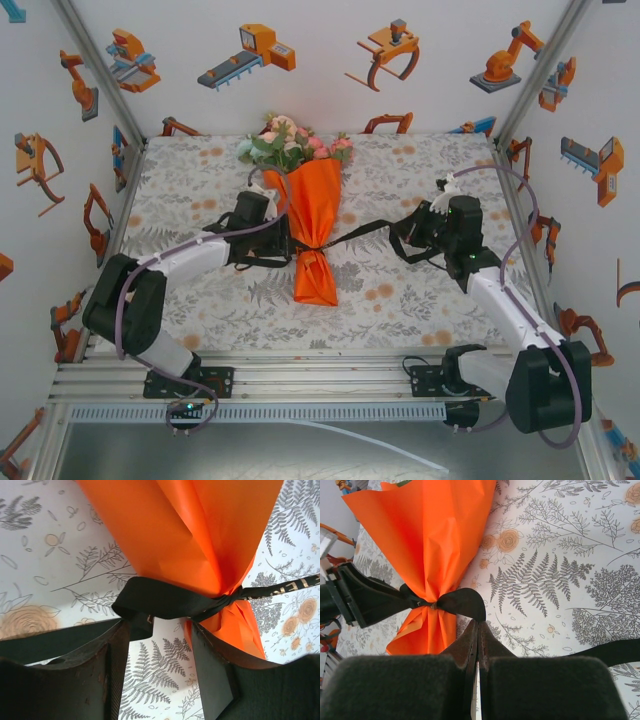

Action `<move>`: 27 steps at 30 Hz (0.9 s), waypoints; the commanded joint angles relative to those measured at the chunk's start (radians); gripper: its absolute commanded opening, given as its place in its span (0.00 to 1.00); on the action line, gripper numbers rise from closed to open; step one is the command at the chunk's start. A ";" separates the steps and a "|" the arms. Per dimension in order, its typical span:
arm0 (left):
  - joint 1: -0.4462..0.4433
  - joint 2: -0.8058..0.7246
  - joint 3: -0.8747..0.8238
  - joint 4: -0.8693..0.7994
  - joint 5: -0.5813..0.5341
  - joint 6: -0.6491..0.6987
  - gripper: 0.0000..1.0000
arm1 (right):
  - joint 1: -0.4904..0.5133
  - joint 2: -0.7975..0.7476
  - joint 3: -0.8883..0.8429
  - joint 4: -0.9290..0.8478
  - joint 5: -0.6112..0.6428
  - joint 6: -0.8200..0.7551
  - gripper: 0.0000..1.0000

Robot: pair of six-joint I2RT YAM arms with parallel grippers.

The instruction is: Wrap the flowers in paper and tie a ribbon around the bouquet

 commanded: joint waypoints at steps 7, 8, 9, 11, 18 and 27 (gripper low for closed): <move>-0.081 0.043 -0.053 0.118 -0.222 0.041 0.49 | -0.003 -0.007 -0.015 0.018 0.003 0.004 0.00; -0.085 0.045 -0.057 0.127 -0.230 0.053 0.48 | -0.003 -0.006 -0.015 0.019 0.004 0.003 0.00; -0.091 0.048 -0.055 0.124 -0.244 0.066 0.48 | -0.002 -0.006 -0.016 0.019 0.004 0.003 0.00; -0.099 0.057 -0.050 0.116 -0.258 0.085 0.47 | -0.002 -0.003 -0.017 0.022 0.002 0.004 0.00; -0.106 0.055 -0.041 0.082 -0.398 0.170 0.18 | -0.003 -0.004 -0.009 0.012 0.015 0.001 0.00; -0.023 -0.068 0.090 0.012 -0.323 0.324 0.00 | -0.003 -0.015 -0.012 -0.061 0.171 -0.007 0.00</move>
